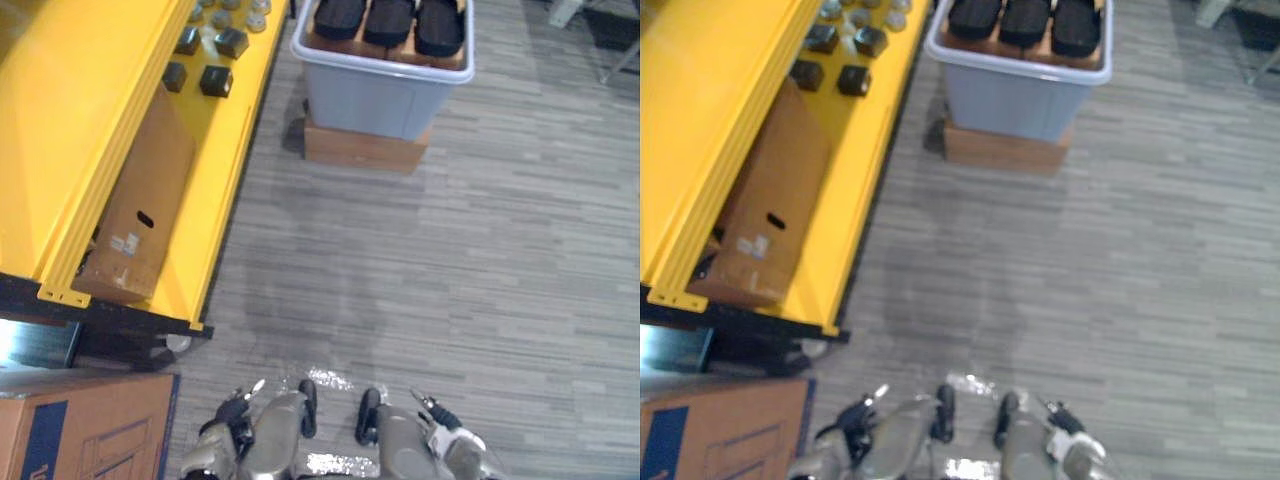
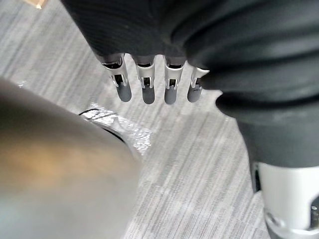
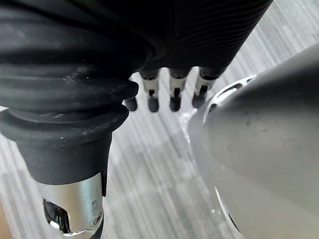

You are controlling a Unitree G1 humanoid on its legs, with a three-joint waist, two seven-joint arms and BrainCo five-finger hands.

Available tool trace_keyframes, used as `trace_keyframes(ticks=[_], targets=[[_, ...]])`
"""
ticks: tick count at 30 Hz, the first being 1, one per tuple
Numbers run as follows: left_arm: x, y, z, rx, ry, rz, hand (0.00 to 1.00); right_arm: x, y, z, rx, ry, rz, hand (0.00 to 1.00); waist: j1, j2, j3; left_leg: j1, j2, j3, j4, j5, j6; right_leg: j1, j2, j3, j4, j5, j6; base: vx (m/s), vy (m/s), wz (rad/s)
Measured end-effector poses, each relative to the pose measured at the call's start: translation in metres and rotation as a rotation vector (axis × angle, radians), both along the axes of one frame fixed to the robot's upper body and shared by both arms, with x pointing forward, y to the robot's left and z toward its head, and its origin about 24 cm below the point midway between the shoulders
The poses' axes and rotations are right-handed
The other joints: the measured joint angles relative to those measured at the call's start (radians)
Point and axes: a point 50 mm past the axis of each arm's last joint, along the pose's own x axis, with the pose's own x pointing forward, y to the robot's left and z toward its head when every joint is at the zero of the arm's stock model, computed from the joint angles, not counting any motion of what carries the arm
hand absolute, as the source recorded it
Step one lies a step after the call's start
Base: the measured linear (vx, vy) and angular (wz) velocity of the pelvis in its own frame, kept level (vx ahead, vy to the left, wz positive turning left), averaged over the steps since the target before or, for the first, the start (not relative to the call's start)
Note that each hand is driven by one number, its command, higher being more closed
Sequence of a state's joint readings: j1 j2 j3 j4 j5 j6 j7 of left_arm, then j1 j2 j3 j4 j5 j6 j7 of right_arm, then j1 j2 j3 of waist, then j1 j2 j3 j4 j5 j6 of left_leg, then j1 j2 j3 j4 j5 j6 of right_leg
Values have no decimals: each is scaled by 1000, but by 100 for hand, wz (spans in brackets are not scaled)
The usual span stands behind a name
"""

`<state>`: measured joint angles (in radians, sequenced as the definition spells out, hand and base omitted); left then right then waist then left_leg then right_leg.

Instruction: Walk over and take plastic housings, then place them on the shelf

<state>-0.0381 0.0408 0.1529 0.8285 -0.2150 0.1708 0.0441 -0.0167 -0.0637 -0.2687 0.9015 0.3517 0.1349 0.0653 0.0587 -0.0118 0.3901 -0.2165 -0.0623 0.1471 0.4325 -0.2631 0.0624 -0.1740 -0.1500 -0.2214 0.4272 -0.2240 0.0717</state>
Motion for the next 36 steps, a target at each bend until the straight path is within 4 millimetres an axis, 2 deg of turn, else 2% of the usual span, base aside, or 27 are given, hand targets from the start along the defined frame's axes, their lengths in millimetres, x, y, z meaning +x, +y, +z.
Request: trace_keyframes(ticks=[3,7,12,16,20,25,27,28,29,31,32,34,35,36], targets=[[3,-1,2,58,-25,-29,0,0,0,0,-8,0,14,0,1,0,0,11,0,2,-16,4,-7,3,1,1,-3,-1,-1,44,-19,-4],[1,0,1,107,-29,-19,0,-4,1,-3,-7,18,13,0,3,0,0,61,-5,0,-64,22,-34,49,2,-3,-38,0,-1,21,-24,2],[-1,1,1,139,-43,-33,0,-12,3,-7,-11,35,19,0,-8,-2,-2,121,-10,-36,-128,51,-36,112,7,-36,-80,4,-5,18,-49,18],[-11,5,-2,155,-22,-21,0,-22,4,-12,0,68,36,0,-18,-3,-14,197,-10,-42,-157,53,-40,193,13,-48,-116,6,-5,21,-20,3],[-28,9,-8,165,2,0,0,-35,4,-16,-2,98,59,0,-18,-8,-69,218,-8,-44,-186,62,-49,231,25,-52,-181,34,-2,0,0,0],[-31,10,-8,167,9,8,0,-37,5,-17,28,95,33,0,-18,-11,-78,234,-10,-47,-217,81,-39,244,28,-55,-205,54,-2,-19,5,0],[-34,12,-9,167,16,11,0,-38,5,-17,51,91,-2,0,-19,-12,-78,231,-11,-41,-216,79,-35,207,18,-48,-140,42,4,-62,19,-12],[-35,12,-9,165,16,13,0,-37,0,-15,58,68,-52,0,-25,-9,-75,230,-5,-36,-210,49,-5,144,7,-35,-8,29,12,-128,45,-32],[-36,18,-9,173,17,29,0,-35,-5,-13,59,45,-90,0,-26,-14,-67,232,5,-24,-187,27,7,57,-9,-13,160,27,3,-113,40,-32],[-38,26,-8,201,25,25,0,-41,-4,-16,67,60,-98,0,-35,-20,-63,233,20,-18,-147,5,10,-6,-14,4,266,-3,-26,-56,-14,-18],[-43,35,-8,236,42,20,0,-54,-1,-20,91,92,-110,0,-37,-27,-61,233,50,-10,-121,-17,0,-21,5,9,199,-14,-29,-9,-71,-15],[-49,40,-11,239,68,38,0,-68,-1,-23,108,123,-119,0,-38,-27,-61,227,84,-3,-102,-38,-16,-30,37,32,63,-1,-18,83,-115,-24],[-52,39,-13,236,85,43,0,-85,2,-27,145,167,-134,0,-46,-25,-61,215,113,-3,-89,-52,-35,-44,55,46,-66,36,-12,187,-152,-23],[-51,39,-13,236,82,55,0,-96,4,-29,163,195,-140,0,-46,-24,-59,213,128,-3,-77,-67,-49,-52,60,56,-114,63,-12,226,-173,-15]])
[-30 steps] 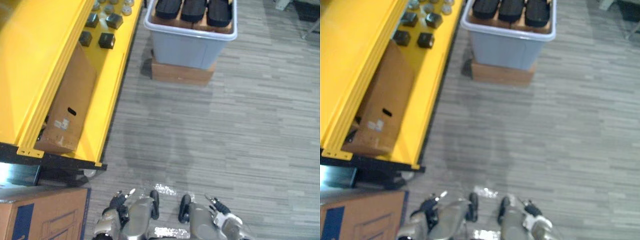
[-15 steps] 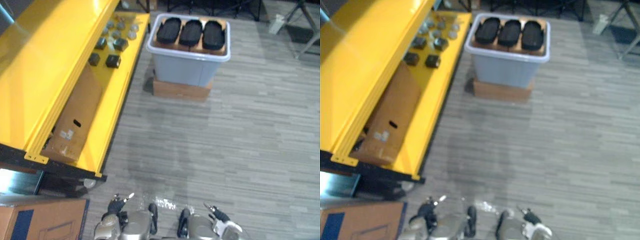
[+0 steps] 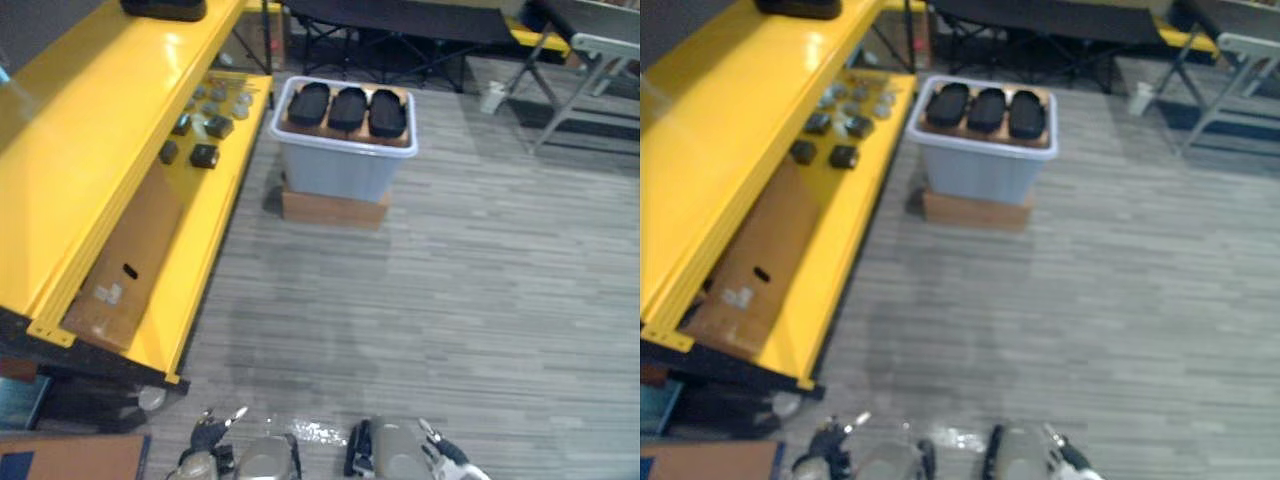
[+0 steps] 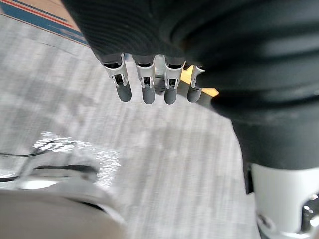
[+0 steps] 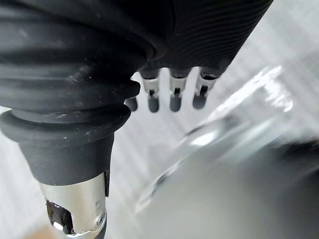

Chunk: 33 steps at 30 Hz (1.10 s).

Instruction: Walk over and take plastic housings, then place them on the shelf

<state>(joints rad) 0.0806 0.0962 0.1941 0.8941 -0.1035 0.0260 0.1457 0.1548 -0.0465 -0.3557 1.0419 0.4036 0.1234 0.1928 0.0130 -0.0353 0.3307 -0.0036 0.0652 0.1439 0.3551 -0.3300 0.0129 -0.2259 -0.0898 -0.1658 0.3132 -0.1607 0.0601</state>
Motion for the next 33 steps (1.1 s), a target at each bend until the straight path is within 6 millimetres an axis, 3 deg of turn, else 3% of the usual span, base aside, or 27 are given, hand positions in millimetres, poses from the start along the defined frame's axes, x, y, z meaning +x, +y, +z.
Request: trace_keyframes(ticks=[2,3,4,7,8,9,11,13,14,15,16,17,20,22,23,24,25,26,27,28,29,30,31,32,33], targets=[[0,0,0,5,-4,35,0,-24,5,-3,32,46,-5,0,-1,0,-1,5,32,1,36,-45,-33,0,2,3,-41,41,5,298,-252,-13],[3,0,1,-5,-18,79,0,-36,12,-4,57,68,12,0,-5,0,-7,18,58,-1,50,-74,-60,7,11,-16,-11,93,1,308,-280,-3],[7,-3,2,-14,-28,93,0,-40,15,-5,70,79,15,0,-9,2,-7,29,69,-7,49,-84,-73,10,15,-28,8,105,-6,360,-292,24],[22,-30,4,-99,-86,114,0,-54,18,-5,101,123,13,0,-32,33,-41,15,134,-42,124,-66,-97,19,45,-88,95,11,-58,473,-288,47],[25,-39,5,-129,-104,124,0,-51,14,-4,91,118,32,0,-30,40,-39,-70,164,-50,332,-25,-97,48,45,-109,114,-20,-78,460,-210,48],[26,-37,6,-134,-112,148,0,-51,6,-4,62,122,41,0,-25,55,-37,-129,213,-48,513,11,-90,115,59,-126,111,-49,-94,480,-193,41],[20,-29,5,-147,-97,208,0,-45,-3,-3,-3,122,107,0,-17,54,-34,-172,228,-50,603,8,-86,199,61,-139,94,-76,-102,430,-105,20],[13,-25,3,-146,-74,189,0,-36,-18,0,-86,97,151,0,7,46,-28,-252,153,-48,521,8,-86,269,29,-138,51,-98,-81,444,-41,8],[8,-21,4,-143,-79,186,0,-25,-29,4,-137,66,161,0,12,47,-25,-291,80,-44,386,13,-85,296,1,-139,43,-107,-68,300,50,10],[8,-20,4,-133,-81,170,0,-23,-35,5,-158,62,173,0,20,50,-22,-301,43,-44,304,31,-82,307,-11,-135,45,-114,-64,367,96,-4],[0,-16,4,-110,-68,145,0,-9,-45,11,-214,2,154,0,45,56,-24,-307,-15,-48,124,121,-79,326,-29,-119,50,-140,-37,441,185,-50],[-18,-14,0,-94,-20,134,0,16,-55,21,-277,-105,149,0,71,74,-18,-282,-35,-55,37,282,-7,347,-16,-74,62,-176,-15,365,163,-71],[-45,0,-6,-54,73,94,0,84,-35,41,-290,-341,217,0,91,28,-18,-262,-63,-33,91,203,16,389,-29,33,38,-178,-35,382,128,-12],[-47,-1,-7,-62,77,90,0,104,-31,48,-276,-395,220,0,98,18,-21,-264,-73,-50,155,142,33,405,-34,50,70,-171,-22,313,133,26],[-49,-5,-8,-78,84,76,0,107,-28,48,-262,-399,222,0,100,7,-25,-246,-82,-49,163,97,38,367,-40,80,189,-166,-1,292,127,15],[-50,-4,-8,-84,82,72,0,106,-26,46,-249,-387,220,0,101,0,-27,-233,-86,-46,159,85,38,328,-52,92,278,-150,45,290,103,-1],[-52,-1,-8,-77,86,73,0,101,-22,41,-226,-351,228,0,96,-11,-28,-207,-93,-46,152,68,41,266,-73,94,422,-101,128,312,48,-2],[-50,1,-7,-68,81,64,0,89,-16,32,-189,-286,229,0,85,-26,-29,-164,-98,-50,142,45,48,205,-104,87,579,-75,133,331,29,1],[-42,2,-5,-57,59,49,0,68,-11,21,-146,-202,213,0,82,-30,-32,-115,-92,-53,135,26,54,165,-106,75,642,-117,83,443,-12,3],[-42,3,-5,-52,54,47,0,57,-9,16,-128,-163,208,0,81,-28,-32,-93,-87,-53,127,31,47,152,-104,62,634,-142,67,375,-37,10],[-36,4,-3,-52,23,58,0,41,-6,10,-106,-108,200,0,76,-19,-41,-66,-78,-62,113,27,47,139,-95,38,567,-173,38,523,-118,15],[-19,3,2,-53,-43,59,0,27,-7,6,-93,-67,159,0,60,-9,-52,-30,-43,-74,76,30,42,114,-55,8,363,-190,19,351,-130,15],[-11,1,4,-52,-70,50,0,26,-8,6,-93,-67,154,0,52,-3,-55,-27,-26,-78,71,32,36,99,-34,4,267,-185,19,400,-163,3],[7,-2,10,-51,-126,32,0,27,-9,6,-92,-70,146,0,44,6,-57,-24,7,-79,71,28,12,76,-4,3,76,-114,15,312,-163,-2],[22,-7,14,-56,-163,19,0,26,-9,6,-84,-72,116,0,37,12,-55,-6,36,-80,68,10,-18,54,2,-1,-36,14,10,317,-183,-7]])
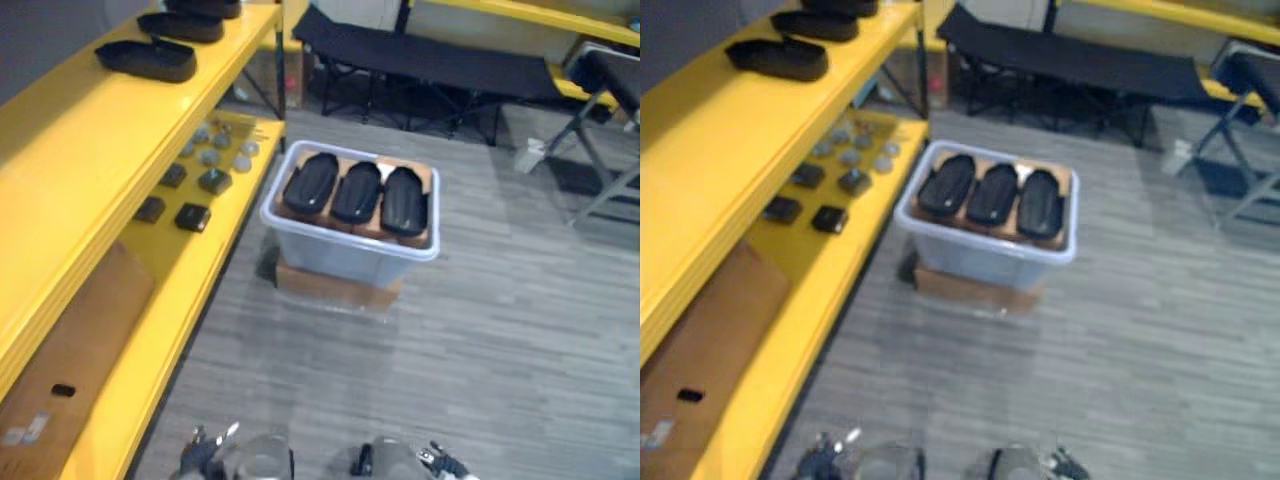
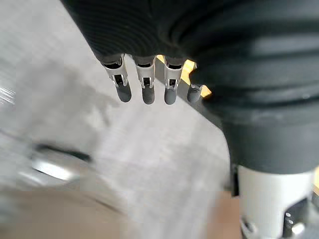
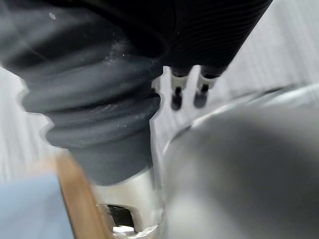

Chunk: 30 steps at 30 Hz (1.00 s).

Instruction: Walk over and take plastic housings, then place them on the shelf

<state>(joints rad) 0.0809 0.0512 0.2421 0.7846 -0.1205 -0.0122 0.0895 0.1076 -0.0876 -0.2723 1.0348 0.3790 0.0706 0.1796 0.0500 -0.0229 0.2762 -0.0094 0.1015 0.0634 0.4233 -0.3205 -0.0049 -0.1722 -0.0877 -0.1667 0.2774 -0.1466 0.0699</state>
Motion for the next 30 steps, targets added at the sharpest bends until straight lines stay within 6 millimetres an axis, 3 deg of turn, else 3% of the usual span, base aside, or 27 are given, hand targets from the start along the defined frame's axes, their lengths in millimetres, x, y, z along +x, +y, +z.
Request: trace_keyframes(ticks=[1,2,3,5,9,10,13,14,15,16,17,19,20,25,28,30], targets=[[5,-2,2,1,-11,-1,0,0,1,0,8,1,-11,0,-1,-2,-1,12,12,2,-1,-10,-12,-4,-3,-1,-29,48,0,331,-251,-13],[12,-6,3,-7,-27,6,0,-3,2,-1,19,7,-24,0,-3,-8,-5,37,31,4,7,-39,-41,-3,-13,-14,-62,144,13,331,-287,-29],[18,-12,4,-36,-36,27,0,-3,2,-1,25,2,-27,0,-5,4,-11,60,72,4,15,-68,-68,9,13,-47,-40,184,-20,336,-291,-25],[28,-30,5,-94,-52,31,0,-6,-3,0,23,0,-47,0,-12,28,-18,73,103,1,-3,-58,-83,-4,38,-61,13,134,-50,270,-228,-10],[30,-52,2,-155,-20,35,0,-8,-2,0,36,-16,-66,0,-29,30,-26,92,111,-29,23,-3,-113,19,22,-102,118,-1,-60,245,-234,35],[24,-51,-1,-156,7,41,0,-10,-2,0,37,-9,-69,0,-33,29,-30,39,114,-47,136,30,-125,42,20,-121,117,-33,-59,189,-203,58],[10,-41,-5,-134,51,90,0,-11,-3,0,23,-1,-28,0,-18,35,-23,-162,158,-77,501,214,-128,119,41,-143,69,-58,-77,197,-144,32],[1,-30,-8,-117,75,119,0,-9,-6,1,2,-6,4,0,-5,44,-21,-228,161,-72,583,175,-115,173,47,-160,42,-65,-93,259,-89,14],[-4,-27,-9,-108,94,118,0,-7,-6,2,-3,-16,4,0,-4,43,-20,-238,152,-61,567,155,-116,190,44,-164,33,-65,-92,303,-68,6],[-13,-24,-12,-98,122,112,0,0,-7,3,-14,-40,4,0,-2,38,-17,-237,126,-38,489,127,-117,214,33,-162,22,-61,-85,245,-6,-2],[-18,-20,-13,-93,124,104,0,11,-10,6,-34,-81,2,0,3,37,-17,-232,61,-8,282,108,-110,239,15,-158,6,-64,-79,304,48,-6],[-22,-17,-13,-79,128,79,0,23,-13,10,-66,-115,-1,0,11,44,-13,-210,-12,2,9,144,-112,242,-4,-142,14,-80,-55,258,105,-22],[-24,-14,-13,-63,122,63,0,33,-13,13,-77,-144,4,0,46,45,4,-165,-37,19,-85,218,-38,247,-5,-100,30,-98,-37,239,90,-47],[-50,8,-16,12,185,5,0,53,-11,19,-93,-186,35,0,57,-11,26,-133,-72,51,-68,182,-3,302,-33,-47,-40,-89,-21,228,68,-10],[-39,5,-14,2,138,-20,0,50,-17,19,-124,-157,94,0,56,-11,25,-132,-77,50,-26,115,4,314,-35,-30,-41,-90,-12,166,86,-7],[-28,5,-11,-2,109,-21,0,46,-16,17,-132,-129,128,0,47,-12,25,-127,-81,42,-18,76,23,284,-53,-27,59,-108,41,135,98,2]])
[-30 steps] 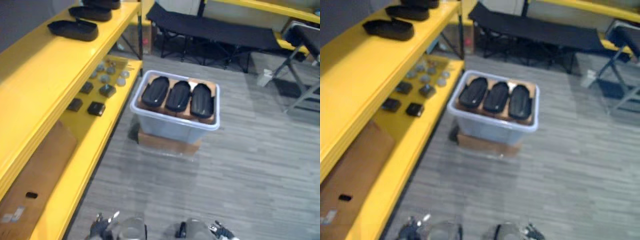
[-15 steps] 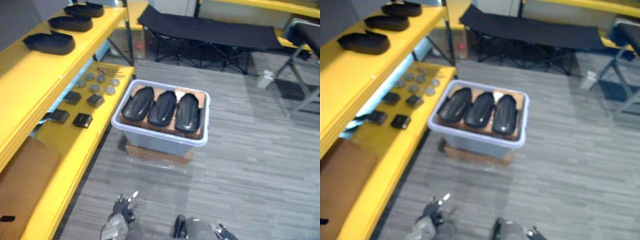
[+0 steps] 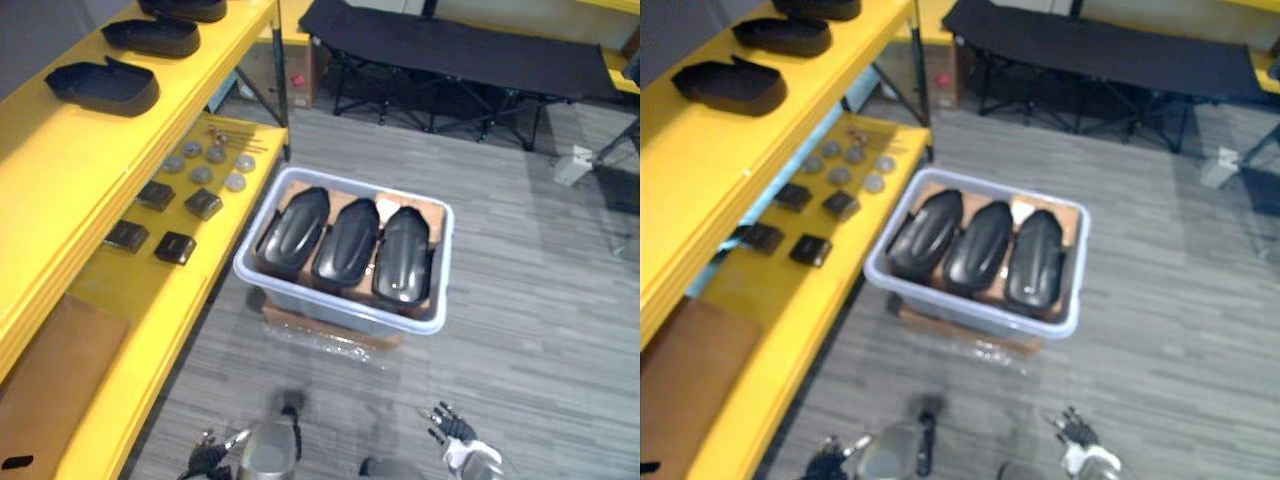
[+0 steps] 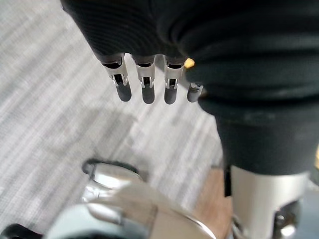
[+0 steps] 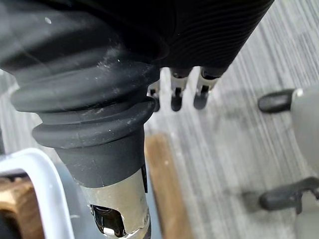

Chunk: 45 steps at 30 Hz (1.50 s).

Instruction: Walk over and take plastic housings, then place them on the shelf

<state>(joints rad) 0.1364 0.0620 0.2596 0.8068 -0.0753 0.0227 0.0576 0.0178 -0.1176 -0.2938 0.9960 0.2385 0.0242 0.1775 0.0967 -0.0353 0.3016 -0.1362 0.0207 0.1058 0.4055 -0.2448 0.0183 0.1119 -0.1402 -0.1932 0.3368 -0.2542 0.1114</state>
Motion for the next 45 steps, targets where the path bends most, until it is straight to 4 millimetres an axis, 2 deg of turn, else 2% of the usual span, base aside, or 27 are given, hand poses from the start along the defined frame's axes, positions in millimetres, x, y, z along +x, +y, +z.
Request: trace_keyframes(ticks=[2,3,4,6,7,8,12,14,19,24,27,28,29,36,38,39,41,42,43,44,45], targets=[[21,-3,8,-7,-68,-21,0,-15,6,-7,22,44,21,0,-13,5,4,40,-1,-30,-6,-19,11,-126,-40,-3,315,13,50,115,71,35],[24,-3,9,-2,-81,-29,0,-21,10,-9,32,59,25,0,-23,4,2,55,-1,-46,-10,-22,14,-132,-46,-9,334,-3,31,187,41,56],[29,-2,13,16,-103,-47,0,-32,16,-13,49,87,36,0,-29,3,1,80,5,-65,-23,-16,3,-133,-47,-33,285,-30,-7,203,-28,54],[34,4,16,29,-119,-32,0,-37,17,-14,47,95,45,0,-26,-2,-3,98,34,-75,-36,-15,-13,-148,-9,-24,63,-14,-3,217,-66,29],[34,6,17,37,-117,-26,0,-35,18,-14,46,89,46,0,-26,-9,-5,97,36,-75,-38,-14,-19,-153,5,-22,-23,28,-8,176,-107,12],[34,14,18,68,-106,-21,0,-33,20,-14,49,81,45,0,-26,-45,-22,86,14,-82,-43,-19,-33,-185,6,22,-136,247,-13,171,-137,24],[32,-1,11,31,-70,-29,0,-27,16,-12,43,71,51,0,-30,-1,-16,84,42,-122,-80,-13,-65,-170,40,-1,-184,242,-34,162,-108,11],[23,-7,4,22,-12,-63,0,-27,14,-11,45,70,64,0,-37,7,-17,107,54,-122,-114,-6,-76,-152,54,-4,-209,245,-40,103,-61,-2],[21,-10,2,19,-5,-99,0,-33,14,-13,48,106,68,0,-53,6,-16,148,50,-98,-162,0,-75,-129,56,7,-240,247,-37,69,0,-9],[25,-13,3,24,-34,-156,0,-48,14,-17,78,160,-44,0,-57,8,-15,174,33,-61,-199,9,-64,-127,47,41,-266,261,-27,24,49,-20],[36,-19,6,20,-57,-197,0,-49,14,-18,76,162,-84,0,-66,15,-11,192,30,-40,-207,14,-63,-120,45,60,-275,266,-25,13,25,-20],[41,-22,7,15,-67,-213,0,-50,14,-18,82,162,-113,0,-78,17,-10,196,29,-38,-208,14,-63,-110,46,60,-290,274,-25,0,0,0],[38,-37,-1,-35,-3,-259,0,-65,11,-19,7,181,-148,0,-111,38,-54,238,29,40,-240,13,-64,-78,58,125,-399,363,-24,0,0,0],[31,-36,-3,-49,9,-245,0,-59,10,-18,-8,166,-112,0,-101,37,-58,222,29,19,-241,14,-62,-79,44,98,-398,362,-23,0,2,10],[21,-35,-6,-63,25,-221,0,-55,9,-16,-31,150,-58,0,-91,37,-58,218,29,17,-244,15,-60,-80,38,80,-394,362,-22,-16,19,12],[14,-33,-7,-86,30,-187,0,-46,11,-14,-53,109,34,0,-79,37,-58,208,28,12,-243,17,-59,-85,35,67,-391,361,-21,-36,11,21],[12,-30,-5,-106,1,-135,0,-24,16,-4,-78,2,214,0,-56,30,-61,177,19,3,-245,31,-53,-119,20,46,-368,357,-16,-51,16,24],[10,-28,-4,-115,-7,-108,0,-5,23,6,-105,-95,354,0,-42,26,-59,156,14,-6,-241,36,-50,-139,12,24,-351,356,-14,-80,22,33],[10,-23,-2,-123,-26,-65,0,30,44,29,-136,-283,590,0,-31,13,-51,128,8,-22,-224,37,-48,-156,0,0,-334,351,-9,-104,29,52],[10,-16,-1,-124,-38,-17,0,65,78,60,-125,-501,831,0,-17,0,-43,107,7,-43,-192,36,-48,-156,-4,-24,-324,350,-9,-98,21,56],[10,-11,0,-119,-38,-6,0,79,96,76,-113,-608,951,0,-10,-9,-41,100,7,-50,-175,35,-46,-156,-5,-37,-321,350,-9,-96,16,49]])
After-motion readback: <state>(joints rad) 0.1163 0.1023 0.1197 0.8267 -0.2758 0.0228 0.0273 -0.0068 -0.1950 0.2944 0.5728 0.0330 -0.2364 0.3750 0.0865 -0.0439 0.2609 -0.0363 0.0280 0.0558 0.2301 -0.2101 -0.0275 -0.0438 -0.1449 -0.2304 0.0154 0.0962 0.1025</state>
